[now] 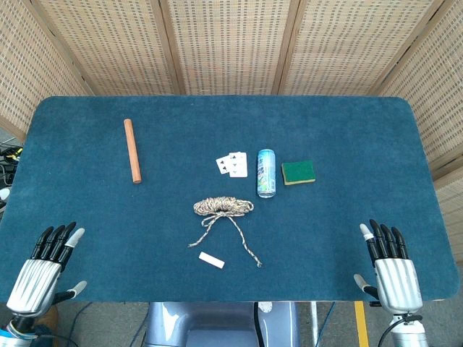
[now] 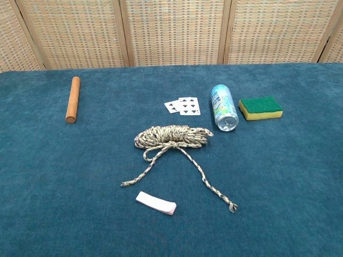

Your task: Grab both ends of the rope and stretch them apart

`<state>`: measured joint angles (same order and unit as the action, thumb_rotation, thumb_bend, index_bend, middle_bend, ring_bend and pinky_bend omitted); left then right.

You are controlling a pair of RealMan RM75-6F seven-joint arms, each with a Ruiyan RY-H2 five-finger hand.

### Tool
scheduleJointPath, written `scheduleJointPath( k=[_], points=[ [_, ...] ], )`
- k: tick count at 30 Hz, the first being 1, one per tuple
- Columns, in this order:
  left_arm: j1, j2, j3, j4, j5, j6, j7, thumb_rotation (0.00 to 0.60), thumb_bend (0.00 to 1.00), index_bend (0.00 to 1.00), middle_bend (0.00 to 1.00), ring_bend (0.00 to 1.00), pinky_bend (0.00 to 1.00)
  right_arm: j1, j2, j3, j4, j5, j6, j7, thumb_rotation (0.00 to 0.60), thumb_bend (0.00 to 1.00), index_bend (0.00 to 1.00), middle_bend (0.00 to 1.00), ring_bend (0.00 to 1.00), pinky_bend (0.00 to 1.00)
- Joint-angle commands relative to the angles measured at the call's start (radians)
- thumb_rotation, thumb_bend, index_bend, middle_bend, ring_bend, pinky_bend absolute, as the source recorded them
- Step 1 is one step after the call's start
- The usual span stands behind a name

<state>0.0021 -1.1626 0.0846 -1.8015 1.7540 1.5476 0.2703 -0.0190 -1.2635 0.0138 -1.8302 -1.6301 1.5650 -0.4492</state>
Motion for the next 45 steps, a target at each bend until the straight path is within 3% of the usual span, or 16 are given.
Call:
scheduleJointPath(
  k=[1,6,10,15,17,20,23,33,45],
  points=[
    [-0.001,-0.002,0.001,0.000,-0.001,-0.005,0.005,0.600,0.00,0.00,0.00,0.00,0.00,0.003,-0.002,0.000,0.005,-0.002,-0.002,0.007,0.600,0.00,0.00,0.00,0.00,0.00],
    [0.000,0.000,0.003,-0.007,0.007,0.001,0.003,0.600,0.00,0.00,0.00,0.00,0.00,0.049,-0.008,0.002,0.035,-0.043,-0.054,0.040,0.600,0.00,0.07,0.00,0.00,0.00],
    [-0.003,-0.005,0.002,-0.011,0.000,-0.012,0.014,0.600,0.00,0.00,0.00,0.00,0.00,0.147,0.011,0.013,0.054,-0.083,-0.187,0.017,0.600,0.02,0.13,0.00,0.00,0.00],
    [-0.014,-0.018,-0.009,-0.021,-0.031,-0.041,0.035,0.600,0.00,0.00,0.00,0.00,0.00,0.300,0.027,0.019,0.069,-0.133,-0.392,0.039,0.600,0.54,0.22,0.00,0.00,0.00],
    [-0.017,-0.020,-0.012,-0.022,-0.039,-0.047,0.041,0.600,0.00,0.00,0.00,0.00,0.00,0.332,0.023,0.017,0.076,-0.143,-0.434,0.038,0.600,0.65,0.24,0.00,0.00,0.00],
    [-0.022,-0.028,-0.019,-0.022,-0.057,-0.060,0.054,0.600,0.00,0.00,0.00,0.00,0.00,0.390,-0.003,0.013,0.096,-0.168,-0.505,0.027,0.600,0.72,0.26,0.00,0.00,0.00],
    [-0.029,-0.035,-0.027,-0.022,-0.085,-0.081,0.071,0.600,0.00,0.00,0.00,0.00,0.00,0.445,-0.054,0.005,0.130,-0.188,-0.572,0.007,0.600,0.75,0.29,0.00,0.00,0.00],
    [-0.039,-0.052,-0.028,-0.021,-0.107,-0.100,0.109,0.600,0.00,0.00,0.00,0.00,0.00,0.513,-0.156,0.002,0.150,-0.107,-0.700,-0.110,0.600,0.76,0.31,0.00,0.00,0.00],
    [-0.046,-0.055,-0.023,-0.016,-0.115,-0.112,0.116,0.600,0.00,0.00,0.00,0.00,0.00,0.504,-0.219,-0.022,0.186,-0.017,-0.701,-0.242,0.600,0.76,0.33,0.00,0.00,0.00]
  ],
)
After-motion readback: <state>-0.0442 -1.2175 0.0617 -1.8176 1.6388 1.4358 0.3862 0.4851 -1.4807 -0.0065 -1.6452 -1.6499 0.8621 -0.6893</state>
